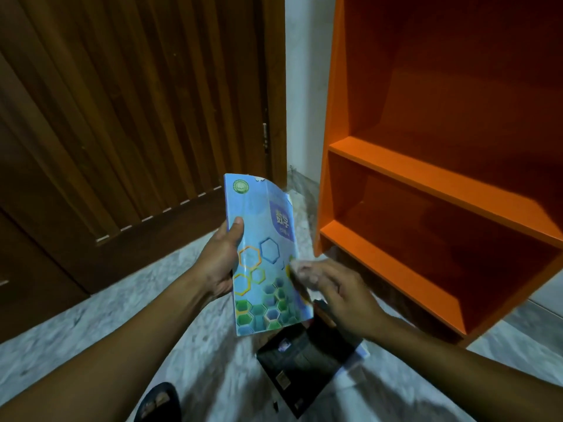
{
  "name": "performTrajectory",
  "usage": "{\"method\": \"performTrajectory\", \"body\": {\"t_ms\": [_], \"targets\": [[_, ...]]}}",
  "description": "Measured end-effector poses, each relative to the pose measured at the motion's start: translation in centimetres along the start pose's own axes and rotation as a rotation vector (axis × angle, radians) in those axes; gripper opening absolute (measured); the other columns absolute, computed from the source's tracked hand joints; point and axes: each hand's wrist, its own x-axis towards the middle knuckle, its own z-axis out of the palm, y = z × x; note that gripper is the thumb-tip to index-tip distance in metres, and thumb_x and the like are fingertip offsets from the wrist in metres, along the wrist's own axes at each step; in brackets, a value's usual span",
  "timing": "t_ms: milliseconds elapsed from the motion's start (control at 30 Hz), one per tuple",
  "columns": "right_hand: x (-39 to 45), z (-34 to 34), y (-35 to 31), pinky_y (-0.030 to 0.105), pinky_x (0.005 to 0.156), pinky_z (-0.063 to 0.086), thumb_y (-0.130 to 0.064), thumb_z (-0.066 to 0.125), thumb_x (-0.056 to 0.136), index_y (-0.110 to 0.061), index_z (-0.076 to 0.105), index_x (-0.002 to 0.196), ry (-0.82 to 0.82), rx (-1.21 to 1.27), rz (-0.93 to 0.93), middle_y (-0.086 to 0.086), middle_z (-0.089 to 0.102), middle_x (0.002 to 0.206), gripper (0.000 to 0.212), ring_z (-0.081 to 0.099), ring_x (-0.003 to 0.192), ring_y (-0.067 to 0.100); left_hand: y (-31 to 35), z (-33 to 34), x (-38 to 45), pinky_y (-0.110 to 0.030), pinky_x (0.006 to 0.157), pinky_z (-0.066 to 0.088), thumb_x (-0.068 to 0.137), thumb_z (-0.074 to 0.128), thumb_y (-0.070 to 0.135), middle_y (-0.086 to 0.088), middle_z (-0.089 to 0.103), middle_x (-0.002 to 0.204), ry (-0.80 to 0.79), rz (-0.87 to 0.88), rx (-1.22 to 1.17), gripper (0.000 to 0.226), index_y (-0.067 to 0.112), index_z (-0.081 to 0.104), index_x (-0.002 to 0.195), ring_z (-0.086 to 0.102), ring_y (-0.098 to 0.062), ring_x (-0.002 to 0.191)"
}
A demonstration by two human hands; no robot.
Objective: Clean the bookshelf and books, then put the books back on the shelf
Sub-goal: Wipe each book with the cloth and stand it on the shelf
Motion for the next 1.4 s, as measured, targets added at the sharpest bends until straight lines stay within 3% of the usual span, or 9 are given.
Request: {"method": "performTrajectory", "body": {"t_ms": [133,300,533,633,900,1100,1167,1267,1400], "targets": [[6.7,-1.0,-3.9,0.031,0.104,0.040,-0.029,0.044,0.103,-0.047,0.054,0.125,0.292,-0.022,0.059,-0.025,0.054,0.129,0.030,0.049,0.125,0.002,-1.1,1.3,-0.6,-0.062,0.089,0.054,0.106,0.034,0.040,-0.010,0.069,0.126,-0.083,-0.069,0.011,0.040,0.027,0.048,0.141,0.068,-0.038,0.110],[11.4,1.4,-5.2,0.045,0.115,0.006,-0.046,0.030,0.106,-0.053,0.028,0.149,0.056,-0.298,0.198,-0.012,0.010,0.166,0.043,0.008,0.147,0.012,-2.7,3.1,-0.3,-0.057,0.098,0.051,0.105,0.032,0.045,-0.010,0.065,0.132,-0.188,-0.083,-0.051,0.044,0.030,0.045,0.145,0.065,-0.036,0.116],[4.4,4.7,-4.2,0.027,0.113,0.005,-0.045,0.030,0.107,-0.061,0.023,0.145,-0.174,-0.228,0.022,-0.028,-0.007,0.163,0.042,0.003,0.148,0.005,-0.6,1.0,1.3,-0.050,0.096,0.053,0.101,0.026,0.059,-0.015,0.065,0.131,-0.073,-0.110,-0.216,0.062,0.019,0.049,0.144,0.063,-0.034,0.120],[1.3,5.3,-4.1,0.013,0.110,0.005,-0.031,0.039,0.107,-0.046,0.035,0.148,-0.214,-0.217,-0.108,-0.022,0.005,0.165,0.044,0.014,0.142,0.004,0.4,0.2,1.6,-0.054,0.086,0.056,0.103,0.028,0.056,-0.017,0.063,0.133,0.026,-0.027,-0.228,0.057,0.023,0.046,0.145,0.063,-0.040,0.116],[-0.9,3.1,-2.5,0.022,0.107,0.035,0.011,0.057,0.088,-0.019,0.060,0.129,-0.284,-0.246,-0.334,0.000,0.046,0.150,0.051,0.046,0.125,0.017,3.2,0.4,0.2,-0.051,0.079,0.050,0.107,0.030,0.041,-0.002,0.067,0.103,0.121,0.172,-0.197,0.028,0.033,0.056,0.105,0.066,-0.027,0.093],[0.2,-0.9,-1.9,0.013,0.060,0.043,-0.021,0.058,0.101,-0.014,0.067,0.103,-0.202,0.074,0.288,-0.019,0.065,0.072,0.012,0.061,0.062,-0.007,5.4,-0.8,-0.1,-0.060,0.092,0.053,0.107,0.032,0.039,-0.004,0.065,0.133,-0.011,0.259,-0.047,0.037,0.035,0.047,0.140,0.066,-0.033,0.115],[1.4,-2.3,-1.7,0.014,0.049,0.040,-0.038,0.059,0.098,-0.017,0.061,0.118,-0.153,0.134,0.451,-0.008,0.067,0.081,0.029,0.055,0.051,-0.003,5.8,-0.8,-0.5,-0.059,0.090,0.054,0.106,0.032,0.038,-0.005,0.064,0.134,-0.075,0.266,0.024,0.039,0.032,0.047,0.142,0.065,-0.034,0.116],[3.0,-3.4,-1.7,0.021,0.069,0.048,-0.050,0.055,0.096,-0.033,0.032,0.151,-0.123,0.193,0.532,-0.003,0.057,0.127,0.062,0.063,0.088,0.009,5.8,-0.6,-1.0,-0.054,0.086,0.058,0.103,0.035,0.037,-0.007,0.064,0.135,-0.160,0.241,0.114,0.044,0.028,0.045,0.145,0.066,-0.034,0.115],[4.2,-3.8,-1.0,0.039,0.107,0.043,-0.046,0.067,0.091,-0.039,0.022,0.155,-0.197,0.449,0.552,-0.016,0.045,0.141,0.078,0.051,0.125,0.010,5.0,0.9,-1.7,-0.042,0.075,0.061,0.096,0.040,0.035,-0.007,0.068,0.129,-0.262,0.215,0.193,0.045,0.024,0.051,0.138,0.071,-0.028,0.105]]}}
